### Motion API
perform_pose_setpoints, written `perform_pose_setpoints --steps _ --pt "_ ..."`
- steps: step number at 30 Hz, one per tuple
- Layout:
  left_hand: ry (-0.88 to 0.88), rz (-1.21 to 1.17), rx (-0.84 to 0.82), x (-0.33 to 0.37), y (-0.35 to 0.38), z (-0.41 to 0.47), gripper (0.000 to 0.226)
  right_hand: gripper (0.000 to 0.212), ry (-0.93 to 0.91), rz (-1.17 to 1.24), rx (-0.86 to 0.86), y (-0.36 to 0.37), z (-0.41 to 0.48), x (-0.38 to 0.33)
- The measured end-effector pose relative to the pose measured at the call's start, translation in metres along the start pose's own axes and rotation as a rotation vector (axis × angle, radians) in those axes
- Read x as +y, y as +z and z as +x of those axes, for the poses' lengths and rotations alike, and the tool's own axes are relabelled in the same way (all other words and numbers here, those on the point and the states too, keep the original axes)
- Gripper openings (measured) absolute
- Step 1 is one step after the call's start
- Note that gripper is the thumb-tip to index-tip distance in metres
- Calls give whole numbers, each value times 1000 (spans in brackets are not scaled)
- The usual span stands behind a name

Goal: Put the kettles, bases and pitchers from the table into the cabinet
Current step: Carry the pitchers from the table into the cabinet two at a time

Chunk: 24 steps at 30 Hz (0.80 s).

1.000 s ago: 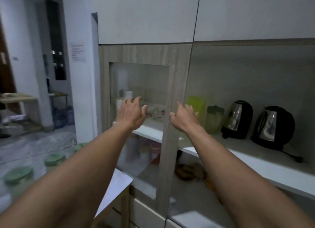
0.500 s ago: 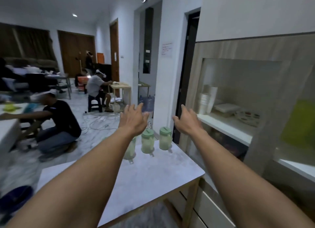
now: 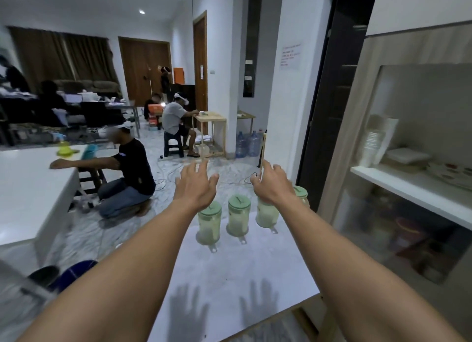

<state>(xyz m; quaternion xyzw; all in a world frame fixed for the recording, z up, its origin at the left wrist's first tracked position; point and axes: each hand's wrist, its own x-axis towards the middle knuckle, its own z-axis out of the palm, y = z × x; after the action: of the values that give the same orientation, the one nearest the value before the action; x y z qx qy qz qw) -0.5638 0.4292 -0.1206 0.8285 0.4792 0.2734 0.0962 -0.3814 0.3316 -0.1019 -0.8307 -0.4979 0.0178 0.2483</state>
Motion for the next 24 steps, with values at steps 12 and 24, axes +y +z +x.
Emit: perform_pose_setpoints --steps 12,24 --pt "-177 -159 -112 -54 100 24 58 60 1 54 -106 120 67 28" --pt "-487 -287 -232 -89 232 56 63 62 60 151 -233 235 140 91"
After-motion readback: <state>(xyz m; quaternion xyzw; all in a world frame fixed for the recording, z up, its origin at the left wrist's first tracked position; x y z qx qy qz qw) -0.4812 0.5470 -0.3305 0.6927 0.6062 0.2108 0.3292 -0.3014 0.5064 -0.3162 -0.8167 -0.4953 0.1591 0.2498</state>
